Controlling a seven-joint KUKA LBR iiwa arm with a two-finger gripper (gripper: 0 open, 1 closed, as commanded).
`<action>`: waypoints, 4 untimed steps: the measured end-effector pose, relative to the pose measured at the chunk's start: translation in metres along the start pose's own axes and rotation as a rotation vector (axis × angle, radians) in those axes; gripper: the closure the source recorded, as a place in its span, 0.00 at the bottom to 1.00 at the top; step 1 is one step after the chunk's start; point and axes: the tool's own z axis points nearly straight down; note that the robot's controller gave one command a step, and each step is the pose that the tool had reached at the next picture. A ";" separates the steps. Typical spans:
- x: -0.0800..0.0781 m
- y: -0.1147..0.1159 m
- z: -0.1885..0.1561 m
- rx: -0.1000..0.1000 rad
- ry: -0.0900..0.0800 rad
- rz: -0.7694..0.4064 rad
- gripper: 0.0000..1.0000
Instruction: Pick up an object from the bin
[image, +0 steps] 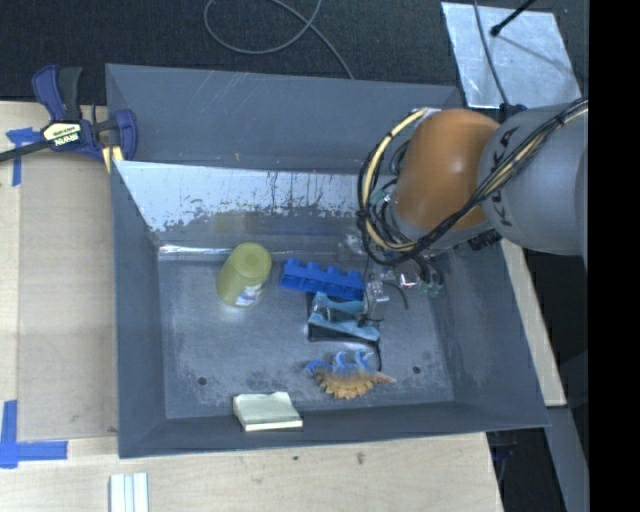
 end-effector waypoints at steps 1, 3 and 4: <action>-0.005 0.015 0.001 0.003 -0.004 -0.044 0.00; -0.020 0.063 -0.002 -0.001 -0.003 0.258 1.00; -0.016 0.062 -0.044 0.001 0.003 0.229 1.00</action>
Offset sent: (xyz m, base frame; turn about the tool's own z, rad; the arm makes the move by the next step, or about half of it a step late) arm 0.0142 0.0644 0.0022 0.2604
